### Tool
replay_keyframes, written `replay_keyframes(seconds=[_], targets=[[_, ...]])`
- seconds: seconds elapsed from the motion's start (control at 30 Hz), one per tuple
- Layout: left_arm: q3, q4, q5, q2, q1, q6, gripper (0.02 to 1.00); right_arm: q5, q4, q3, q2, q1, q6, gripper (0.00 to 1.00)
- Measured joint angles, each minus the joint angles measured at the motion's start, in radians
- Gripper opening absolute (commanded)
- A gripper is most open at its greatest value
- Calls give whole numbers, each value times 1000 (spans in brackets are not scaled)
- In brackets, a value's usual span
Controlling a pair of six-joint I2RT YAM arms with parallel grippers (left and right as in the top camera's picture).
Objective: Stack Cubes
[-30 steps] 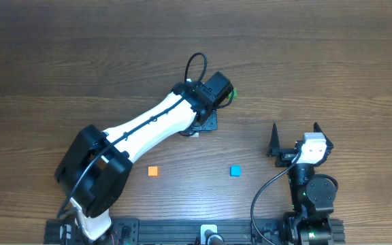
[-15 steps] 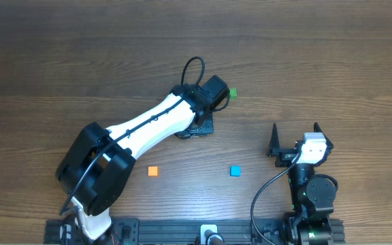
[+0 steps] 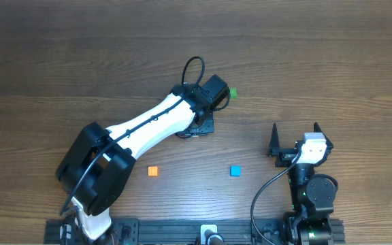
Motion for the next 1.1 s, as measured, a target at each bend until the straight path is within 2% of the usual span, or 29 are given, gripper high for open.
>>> replay_keyframes(seconds=[1.1], targets=[[0, 2, 0, 11, 8, 0, 80, 0, 0, 0, 0, 0, 1, 991]])
